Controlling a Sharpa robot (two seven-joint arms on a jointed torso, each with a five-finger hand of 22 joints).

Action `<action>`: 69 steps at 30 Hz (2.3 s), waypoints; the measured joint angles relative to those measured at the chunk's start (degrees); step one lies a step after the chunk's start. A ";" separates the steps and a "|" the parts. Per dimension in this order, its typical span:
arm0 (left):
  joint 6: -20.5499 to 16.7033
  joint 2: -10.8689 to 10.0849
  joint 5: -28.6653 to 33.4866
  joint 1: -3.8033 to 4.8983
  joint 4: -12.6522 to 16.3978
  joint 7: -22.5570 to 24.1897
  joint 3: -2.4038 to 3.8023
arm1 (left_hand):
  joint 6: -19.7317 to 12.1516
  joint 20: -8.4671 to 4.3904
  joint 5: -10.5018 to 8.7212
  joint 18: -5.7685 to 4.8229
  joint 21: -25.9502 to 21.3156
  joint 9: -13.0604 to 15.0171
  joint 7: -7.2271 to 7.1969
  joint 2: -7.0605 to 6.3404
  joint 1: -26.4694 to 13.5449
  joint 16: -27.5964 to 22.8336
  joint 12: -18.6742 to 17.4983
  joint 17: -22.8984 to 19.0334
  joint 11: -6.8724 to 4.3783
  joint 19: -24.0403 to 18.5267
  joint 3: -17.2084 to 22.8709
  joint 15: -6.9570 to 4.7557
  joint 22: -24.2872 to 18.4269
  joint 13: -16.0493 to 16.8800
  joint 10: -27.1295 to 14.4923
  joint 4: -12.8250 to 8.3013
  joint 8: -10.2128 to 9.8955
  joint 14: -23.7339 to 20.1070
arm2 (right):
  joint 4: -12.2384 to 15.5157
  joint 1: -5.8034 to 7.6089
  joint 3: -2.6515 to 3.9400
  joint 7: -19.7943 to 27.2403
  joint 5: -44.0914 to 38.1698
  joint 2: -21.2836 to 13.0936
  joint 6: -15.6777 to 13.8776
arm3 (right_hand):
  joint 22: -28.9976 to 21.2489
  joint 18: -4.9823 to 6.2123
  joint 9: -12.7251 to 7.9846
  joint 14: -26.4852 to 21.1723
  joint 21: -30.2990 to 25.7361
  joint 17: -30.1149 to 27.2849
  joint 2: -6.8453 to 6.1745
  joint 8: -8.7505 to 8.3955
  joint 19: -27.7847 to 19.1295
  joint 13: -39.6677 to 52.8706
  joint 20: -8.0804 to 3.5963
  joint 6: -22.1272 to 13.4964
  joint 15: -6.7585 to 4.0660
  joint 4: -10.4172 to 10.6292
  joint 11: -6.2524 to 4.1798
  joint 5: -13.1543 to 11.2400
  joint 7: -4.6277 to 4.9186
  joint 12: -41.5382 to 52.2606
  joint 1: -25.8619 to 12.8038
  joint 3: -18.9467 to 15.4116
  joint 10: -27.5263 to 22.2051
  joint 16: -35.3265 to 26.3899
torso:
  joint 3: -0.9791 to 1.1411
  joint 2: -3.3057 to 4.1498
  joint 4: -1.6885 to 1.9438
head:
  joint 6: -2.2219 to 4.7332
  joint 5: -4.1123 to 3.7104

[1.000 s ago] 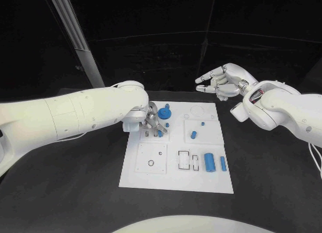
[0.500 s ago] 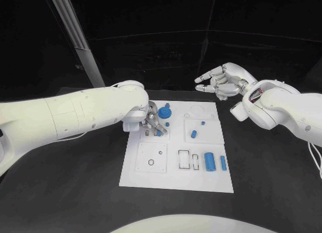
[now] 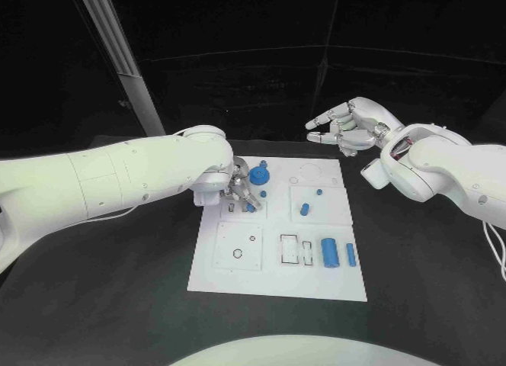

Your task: Assemble the parts on the task board

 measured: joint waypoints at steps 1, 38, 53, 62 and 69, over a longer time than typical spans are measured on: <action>-0.16 -0.16 0.00 -0.01 0.15 0.15 -0.01 | 0.00 0.00 0.96 0.01 0.00 -0.08 0.00 -0.24 0.24 0.00 -0.01 0.00 0.00 0.00 0.35 0.00 0.00 -0.03 0.00 0.35 -0.32 0.00 | -0.03 0.00 0.00 0.00 0.00 0.02 0.03 | 0.00 0.00 0.00 0.00 0.00 0.00 0.00 0.00 0.00 0.00 0.00 0.00 0.00 0.00 0.00 0.00 0.00 0.00 0.00 0.00 0.00 0.00 | 0.00 -0.01 0.00 | -0.01 0.00; -10.68 -5.79 -1.42 -1.58 4.84 2.48 -0.10 | -0.28 0.01 7.01 0.02 0.00 4.29 0.74 -11.56 -9.74 0.00 -0.64 0.00 0.17 0.00 26.66 0.01 0.00 0.08 1.06 0.75 1.28 0.01 | -1.01 -0.01 -0.01 0.01 -0.04 0.13 0.61 | 0.01 0.00 0.00 0.00 0.00 -0.02 0.00 0.00 0.00 -0.05 0.00 0.00 0.00 0.00 0.00 0.00 0.00 0.00 0.00 0.00 0.00 0.00 | -0.02 0.01 -0.06 | -0.66 0.45; -9.80 -5.51 -2.60 -1.92 4.61 1.96 -0.01 | -0.19 0.01 6.84 0.02 0.00 4.58 0.83 -11.92 -10.78 0.00 -0.64 0.00 0.38 -0.01 27.96 0.01 0.00 0.08 1.24 -0.24 1.68 0.01 | -1.15 -0.02 -0.01 -0.02 -0.08 0.22 0.84 | -0.22 0.00 0.00 -0.20 -0.25 -0.02 0.00 0.00 0.00 -0.15 0.00 0.00 0.20 0.00 0.00 0.29 0.00 0.00 0.00 0.00 0.00 0.00 | 0.00 0.03 -0.07 | -0.76 0.58; -8.41 -5.54 -2.75 -1.96 4.96 1.66 0.01 | -0.09 0.01 6.81 0.02 0.00 4.80 0.51 -12.27 -11.36 0.00 -0.40 0.00 0.15 -0.01 28.53 0.01 0.00 0.32 1.47 -0.81 2.09 0.01 | -1.29 -0.02 -0.01 -0.02 -0.10 0.31 0.98 | -0.22 0.00 0.00 -0.20 -0.25 -0.02 0.00 0.00 0.00 -0.15 0.00 0.00 0.20 0.00 0.00 0.29 0.00 0.00 0.00 0.00 0.00 0.00 | -0.01 0.03 -0.07 | -0.81 0.72; -7.70 -5.50 -2.85 -2.06 4.94 1.38 -0.01 | 0.22 0.01 6.80 0.03 0.00 5.02 0.19 -12.47 -11.70 0.00 0.03 0.00 -0.13 -0.01 28.79 0.01 0.00 0.67 1.76 -1.07 2.38 0.01 | -1.39 -0.02 -0.01 -0.01 -0.10 0.38 1.06 | -0.21 0.00 0.00 -0.20 -0.25 -0.03 0.00 0.00 0.00 -0.15 0.00 0.00 0.20 0.00 0.00 0.29 0.00 0.00 0.00 0.00 0.00 0.00 | -0.02 0.03 -0.07 | -0.88 0.67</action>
